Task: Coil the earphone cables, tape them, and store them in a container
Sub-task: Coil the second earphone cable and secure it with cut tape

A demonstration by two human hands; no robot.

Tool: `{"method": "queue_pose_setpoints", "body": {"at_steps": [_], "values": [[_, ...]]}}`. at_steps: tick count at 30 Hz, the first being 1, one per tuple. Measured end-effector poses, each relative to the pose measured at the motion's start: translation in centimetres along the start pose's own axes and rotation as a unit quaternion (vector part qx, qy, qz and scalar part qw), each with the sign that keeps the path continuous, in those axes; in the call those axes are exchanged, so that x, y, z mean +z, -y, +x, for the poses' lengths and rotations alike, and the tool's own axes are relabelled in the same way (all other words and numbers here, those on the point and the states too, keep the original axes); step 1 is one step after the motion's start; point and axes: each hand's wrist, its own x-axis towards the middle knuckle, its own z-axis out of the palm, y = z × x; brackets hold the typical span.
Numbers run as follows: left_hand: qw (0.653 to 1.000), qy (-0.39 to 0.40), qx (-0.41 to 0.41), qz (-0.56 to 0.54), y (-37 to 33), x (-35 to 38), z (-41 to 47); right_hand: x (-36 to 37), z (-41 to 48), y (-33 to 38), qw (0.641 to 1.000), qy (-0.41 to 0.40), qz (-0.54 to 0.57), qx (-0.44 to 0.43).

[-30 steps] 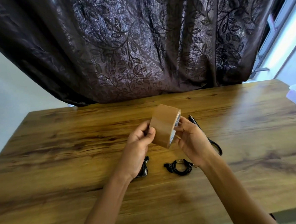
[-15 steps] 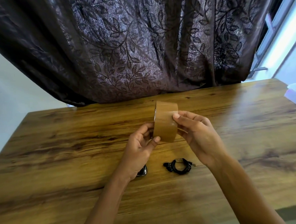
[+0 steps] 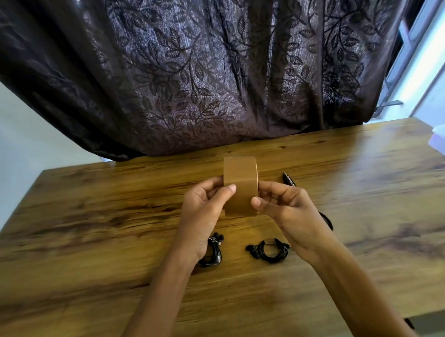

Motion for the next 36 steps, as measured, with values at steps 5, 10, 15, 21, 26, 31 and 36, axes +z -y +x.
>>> {"method": "queue_pose_setpoints", "body": {"at_steps": [5,10,15,21,26,31,36], "values": [[1.0,0.002,-0.007,-0.008,-0.1,0.2,0.1,0.3,0.1,0.3,0.997,-0.028,-0.068,-0.024],[0.999,0.018,0.001,-0.032,-0.3,0.4,-0.2,0.0,0.7,0.1,0.871,-0.122,-0.406,-0.247],[0.998,0.048,0.007,-0.035,-0.3,0.6,-0.4,-0.6,1.4,0.0,0.743,-0.063,-0.544,-0.385],[0.998,0.055,0.018,-0.029,-0.4,0.5,-0.4,-1.1,2.1,0.6,0.713,-0.035,-0.559,-0.422],[0.998,0.058,0.021,-0.021,-0.3,0.3,-0.4,-1.4,2.3,0.6,0.702,-0.011,-0.574,-0.423],[0.998,0.066,0.019,-0.011,-0.2,0.4,-0.4,-1.5,2.5,0.5,0.709,-0.013,-0.567,-0.42],[0.998,0.063,0.017,0.012,0.1,0.3,-0.4,-1.7,2.5,0.9,0.733,0.008,-0.557,-0.391]]}}
